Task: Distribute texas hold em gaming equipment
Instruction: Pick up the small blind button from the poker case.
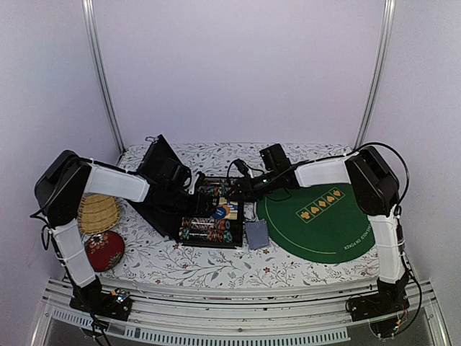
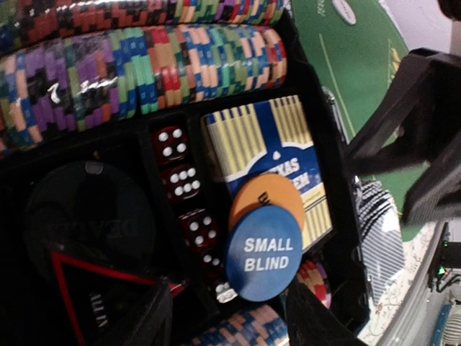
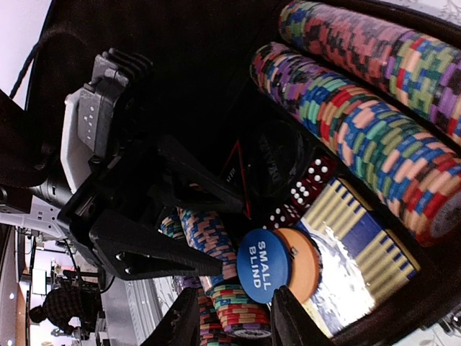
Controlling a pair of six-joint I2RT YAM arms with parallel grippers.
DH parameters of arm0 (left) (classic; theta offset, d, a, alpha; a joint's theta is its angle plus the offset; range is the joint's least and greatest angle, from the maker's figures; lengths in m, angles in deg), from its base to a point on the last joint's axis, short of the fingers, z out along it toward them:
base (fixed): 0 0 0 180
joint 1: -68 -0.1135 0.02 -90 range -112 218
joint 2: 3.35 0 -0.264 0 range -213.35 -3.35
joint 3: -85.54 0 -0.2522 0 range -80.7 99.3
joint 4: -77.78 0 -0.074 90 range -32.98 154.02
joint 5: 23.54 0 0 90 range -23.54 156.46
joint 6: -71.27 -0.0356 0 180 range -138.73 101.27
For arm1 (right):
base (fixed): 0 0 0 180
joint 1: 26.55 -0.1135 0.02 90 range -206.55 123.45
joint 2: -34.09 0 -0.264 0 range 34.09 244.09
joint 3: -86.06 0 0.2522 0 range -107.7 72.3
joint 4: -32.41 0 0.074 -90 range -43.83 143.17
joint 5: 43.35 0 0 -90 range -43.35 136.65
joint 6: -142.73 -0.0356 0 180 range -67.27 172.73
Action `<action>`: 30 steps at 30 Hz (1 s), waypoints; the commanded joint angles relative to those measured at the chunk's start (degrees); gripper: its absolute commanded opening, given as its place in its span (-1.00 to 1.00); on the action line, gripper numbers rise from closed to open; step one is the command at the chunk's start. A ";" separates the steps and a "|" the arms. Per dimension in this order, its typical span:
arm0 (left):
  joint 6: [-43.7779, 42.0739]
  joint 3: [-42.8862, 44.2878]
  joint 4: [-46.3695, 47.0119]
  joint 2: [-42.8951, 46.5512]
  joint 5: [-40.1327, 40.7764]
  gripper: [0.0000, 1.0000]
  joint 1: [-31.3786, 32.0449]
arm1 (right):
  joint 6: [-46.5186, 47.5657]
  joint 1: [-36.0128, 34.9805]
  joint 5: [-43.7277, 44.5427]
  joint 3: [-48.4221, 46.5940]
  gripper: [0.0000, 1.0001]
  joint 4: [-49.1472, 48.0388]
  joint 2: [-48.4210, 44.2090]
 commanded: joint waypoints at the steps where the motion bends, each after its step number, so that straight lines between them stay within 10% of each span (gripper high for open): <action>1: 1.91 1.66 4.55 -1.50 -4.53 0.14 -1.05 | 0.74 -2.30 1.53 -4.10 -0.29 3.39 3.22; 17: 3.71 2.14 8.61 -6.85 -10.61 -0.16 -2.06 | -0.01 -2.76 3.20 -5.27 -0.43 6.19 6.60; 30: 4.22 0.93 11.54 -5.37 -14.42 -1.00 -2.05 | -1.24 -2.76 2.00 -5.32 -0.45 5.18 7.98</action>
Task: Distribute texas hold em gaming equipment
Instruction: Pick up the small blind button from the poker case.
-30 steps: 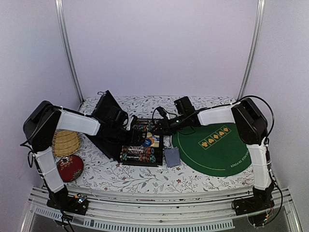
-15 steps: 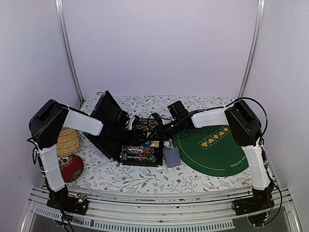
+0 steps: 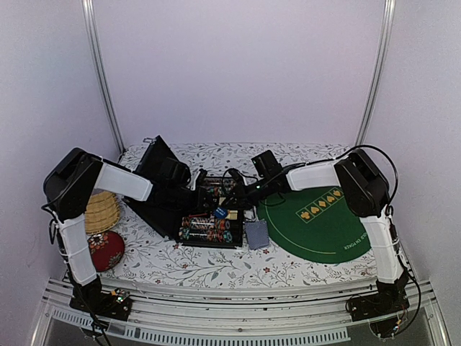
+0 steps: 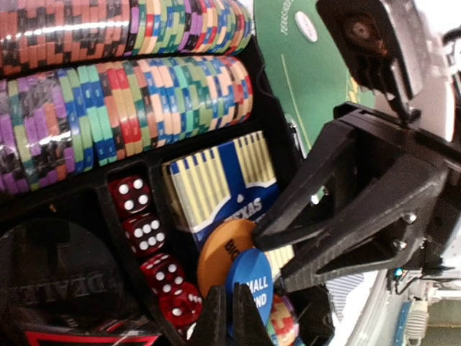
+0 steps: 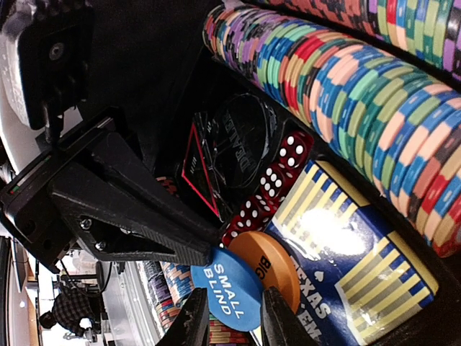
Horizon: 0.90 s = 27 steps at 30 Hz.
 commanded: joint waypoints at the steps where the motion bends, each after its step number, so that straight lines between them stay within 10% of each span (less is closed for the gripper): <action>1: -0.35 -0.56 1.98 0.36 -3.40 -1.00 0.57 | -0.01 -0.37 0.08 -0.35 -0.45 0.39 2.35; 27: -4.78 -4.20 6.24 1.42 -4.24 -1.00 0.57 | 19.29 1.95 -15.51 -8.53 -0.18 5.86 6.85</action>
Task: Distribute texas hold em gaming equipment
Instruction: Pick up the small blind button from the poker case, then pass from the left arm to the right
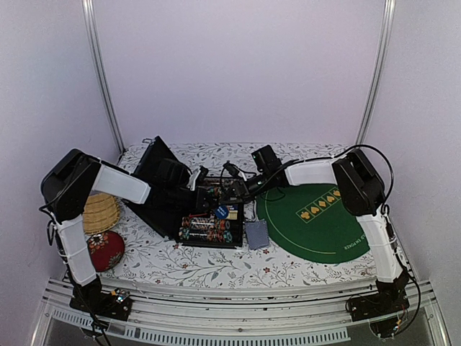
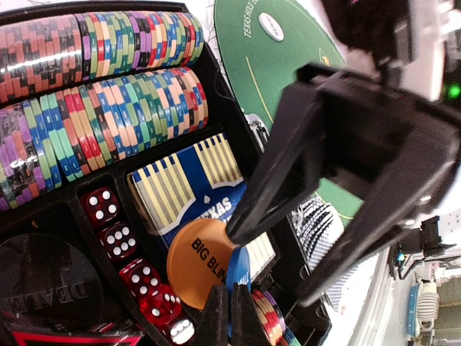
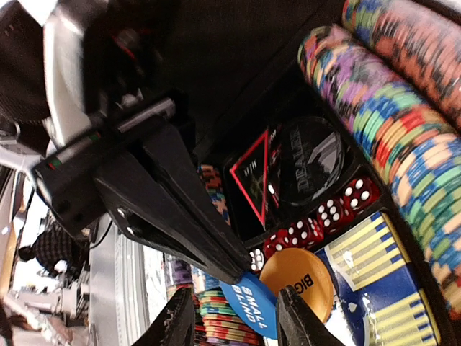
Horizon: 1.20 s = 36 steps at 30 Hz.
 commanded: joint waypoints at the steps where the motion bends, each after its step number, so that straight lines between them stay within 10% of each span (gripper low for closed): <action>1: -1.18 -1.52 0.70 0.08 -1.55 -1.00 0.53 | 5.02 0.14 -5.32 -2.24 -0.18 3.02 4.15; 36: -7.13 -1.11 3.10 -0.87 -2.87 -1.00 1.96 | 27.29 -1.61 -2.38 -8.66 -0.39 19.95 5.32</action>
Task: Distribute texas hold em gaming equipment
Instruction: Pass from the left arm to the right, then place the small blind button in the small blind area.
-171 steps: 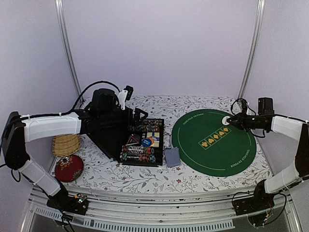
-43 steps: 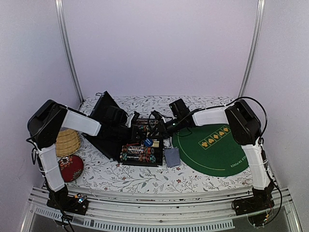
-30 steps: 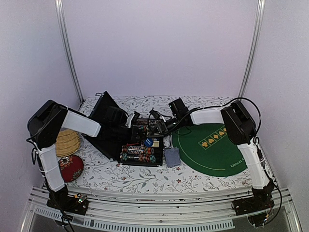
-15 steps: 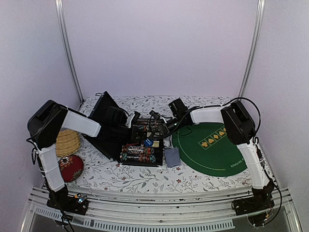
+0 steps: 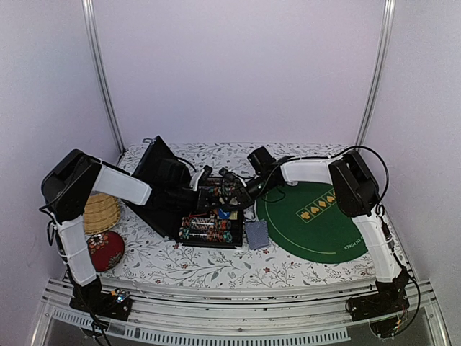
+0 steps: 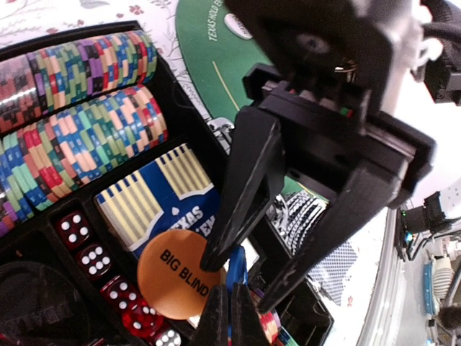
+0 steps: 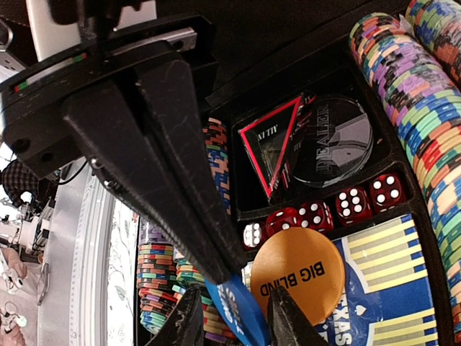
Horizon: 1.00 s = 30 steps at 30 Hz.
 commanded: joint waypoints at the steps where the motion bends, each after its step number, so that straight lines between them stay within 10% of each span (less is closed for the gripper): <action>1: -1.54 -0.73 0.14 -0.93 -0.96 -1.00 1.15 | 1.86 -1.05 -0.95 -0.80 -0.43 3.07 1.63; 7: -1.52 -0.81 -0.47 -1.08 0.65 -1.00 1.15 | 2.73 -0.99 -1.72 0.20 -0.90 3.45 0.02; 14: -2.41 -0.81 -2.53 2.85 4.74 -1.00 0.98 | -1.83 -0.46 -0.92 2.80 -0.95 -2.80 -4.39; 30: -5.54 -1.43 -8.11 20.61 16.46 -0.12 0.98 | -21.49 4.79 2.34 7.84 -0.96 -20.15 -18.25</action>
